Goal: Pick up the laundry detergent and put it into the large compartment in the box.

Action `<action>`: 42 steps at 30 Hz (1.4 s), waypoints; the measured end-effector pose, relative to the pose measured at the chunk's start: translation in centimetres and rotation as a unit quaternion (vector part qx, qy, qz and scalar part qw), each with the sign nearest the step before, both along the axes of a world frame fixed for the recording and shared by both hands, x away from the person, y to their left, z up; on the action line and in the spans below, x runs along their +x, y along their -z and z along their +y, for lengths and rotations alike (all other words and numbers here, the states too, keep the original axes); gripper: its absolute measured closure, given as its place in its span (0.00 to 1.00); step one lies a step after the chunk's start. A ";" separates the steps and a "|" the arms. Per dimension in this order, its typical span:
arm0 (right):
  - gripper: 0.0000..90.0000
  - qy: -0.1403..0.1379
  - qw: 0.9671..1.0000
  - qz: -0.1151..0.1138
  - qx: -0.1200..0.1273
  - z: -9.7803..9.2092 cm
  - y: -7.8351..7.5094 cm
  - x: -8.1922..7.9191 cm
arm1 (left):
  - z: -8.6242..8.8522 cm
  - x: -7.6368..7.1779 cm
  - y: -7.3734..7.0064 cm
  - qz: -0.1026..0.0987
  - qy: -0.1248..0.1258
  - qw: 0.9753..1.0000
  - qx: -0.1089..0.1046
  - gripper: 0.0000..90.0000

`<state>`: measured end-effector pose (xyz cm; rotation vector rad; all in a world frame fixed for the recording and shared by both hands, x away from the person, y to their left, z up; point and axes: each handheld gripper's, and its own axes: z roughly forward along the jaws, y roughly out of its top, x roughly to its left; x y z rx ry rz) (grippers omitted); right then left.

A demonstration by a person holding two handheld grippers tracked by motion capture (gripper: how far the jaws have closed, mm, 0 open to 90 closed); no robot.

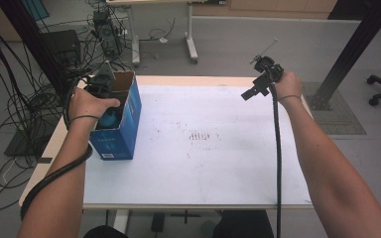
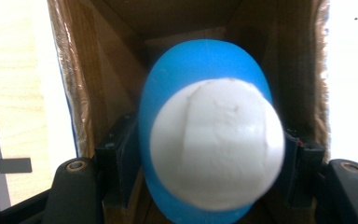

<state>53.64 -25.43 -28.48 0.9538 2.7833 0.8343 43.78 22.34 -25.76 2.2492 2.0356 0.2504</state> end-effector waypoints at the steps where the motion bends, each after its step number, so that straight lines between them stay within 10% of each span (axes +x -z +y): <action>1: 0.04 0.001 1.000 0.001 0.000 0.0 0.0 0.0 | 0.0 0.0 -0.2 -0.003 -0.001 1.000 -0.001 0.39; 42: 0.04 -0.006 1.000 -0.008 -0.002 0.6 -0.5 -0.5 | -3.5 -3.8 -8.4 -0.073 0.061 0.995 -0.025 0.13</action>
